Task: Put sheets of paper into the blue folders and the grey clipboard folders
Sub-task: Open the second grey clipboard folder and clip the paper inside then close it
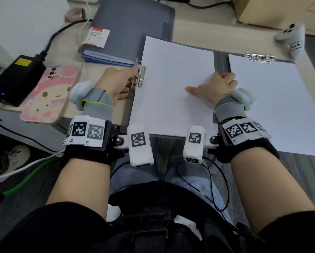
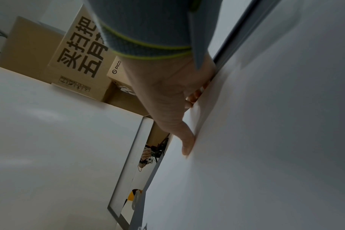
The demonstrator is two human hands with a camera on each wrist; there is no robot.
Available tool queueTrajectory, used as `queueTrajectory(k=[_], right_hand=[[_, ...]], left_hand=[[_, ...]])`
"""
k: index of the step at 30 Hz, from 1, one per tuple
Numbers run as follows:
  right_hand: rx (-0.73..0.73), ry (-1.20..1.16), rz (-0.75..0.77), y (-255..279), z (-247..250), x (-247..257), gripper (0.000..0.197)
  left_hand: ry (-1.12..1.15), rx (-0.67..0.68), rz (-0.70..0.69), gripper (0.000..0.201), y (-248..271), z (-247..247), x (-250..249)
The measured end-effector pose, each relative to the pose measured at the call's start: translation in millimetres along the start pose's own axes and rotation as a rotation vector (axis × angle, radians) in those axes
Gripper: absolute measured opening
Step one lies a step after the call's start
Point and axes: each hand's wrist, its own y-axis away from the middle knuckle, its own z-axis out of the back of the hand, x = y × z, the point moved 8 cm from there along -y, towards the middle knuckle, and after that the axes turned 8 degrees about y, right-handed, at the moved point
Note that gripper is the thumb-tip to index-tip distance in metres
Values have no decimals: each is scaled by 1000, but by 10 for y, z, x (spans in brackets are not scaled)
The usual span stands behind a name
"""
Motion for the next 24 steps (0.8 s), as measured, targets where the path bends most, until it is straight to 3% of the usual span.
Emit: queueTrajectory(k=[5, 8, 14, 16, 20, 24], right_hand=[[7, -4, -7, 12, -9, 4, 89], [-5, -14, 4, 36, -2, 3, 86], [-21, -34, 32, 89, -1, 13, 82], [-31, -31, 37, 109, 23, 11, 80], [-25, 11, 51, 164, 51, 43, 81], [97, 71, 109, 258, 74, 130, 70]], left_hand=[[-77, -87, -181, 12, 13, 19, -25], [-187, -176, -276, 24, 82, 47, -50], [-319, -260, -391, 25, 198, 58, -124], [-313, -210, -409, 24, 195, 12, -146], [-303, 40, -388, 25, 211, -81, -127], [-11, 217, -356, 34, 410, -124, -185]])
